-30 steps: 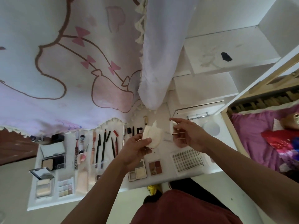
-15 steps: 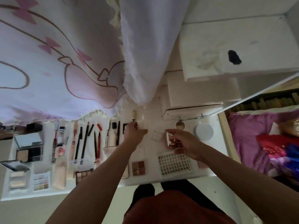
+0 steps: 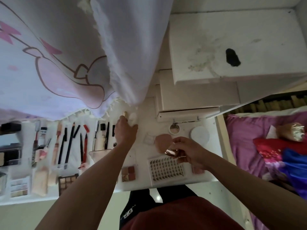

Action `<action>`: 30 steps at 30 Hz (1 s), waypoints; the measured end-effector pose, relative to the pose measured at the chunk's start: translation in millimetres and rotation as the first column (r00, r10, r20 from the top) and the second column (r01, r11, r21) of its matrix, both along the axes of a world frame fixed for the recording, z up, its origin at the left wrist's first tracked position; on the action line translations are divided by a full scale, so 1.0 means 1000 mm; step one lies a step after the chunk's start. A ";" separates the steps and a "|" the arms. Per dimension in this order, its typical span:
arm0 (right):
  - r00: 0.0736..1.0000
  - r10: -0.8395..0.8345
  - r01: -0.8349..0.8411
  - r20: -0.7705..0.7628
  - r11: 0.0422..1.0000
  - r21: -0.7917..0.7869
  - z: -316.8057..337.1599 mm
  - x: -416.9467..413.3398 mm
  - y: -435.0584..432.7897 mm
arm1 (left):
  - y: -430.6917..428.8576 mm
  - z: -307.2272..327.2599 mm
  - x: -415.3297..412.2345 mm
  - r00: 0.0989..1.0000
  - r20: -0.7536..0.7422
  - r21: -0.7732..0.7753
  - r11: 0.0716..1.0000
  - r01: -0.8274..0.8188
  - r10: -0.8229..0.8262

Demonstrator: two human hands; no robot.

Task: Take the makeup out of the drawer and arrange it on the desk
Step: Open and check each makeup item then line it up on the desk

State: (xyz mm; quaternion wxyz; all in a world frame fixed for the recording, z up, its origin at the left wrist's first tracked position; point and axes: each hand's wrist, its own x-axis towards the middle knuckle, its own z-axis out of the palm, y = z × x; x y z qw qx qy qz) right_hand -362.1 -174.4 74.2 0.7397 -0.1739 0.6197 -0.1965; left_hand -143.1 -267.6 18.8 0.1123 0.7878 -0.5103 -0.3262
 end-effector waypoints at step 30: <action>0.672 0.303 -0.613 -0.675 0.739 -0.278 -0.034 0.093 -0.062 | 0.038 0.094 0.080 0.977 -0.211 -0.194 0.979 -0.056 0.014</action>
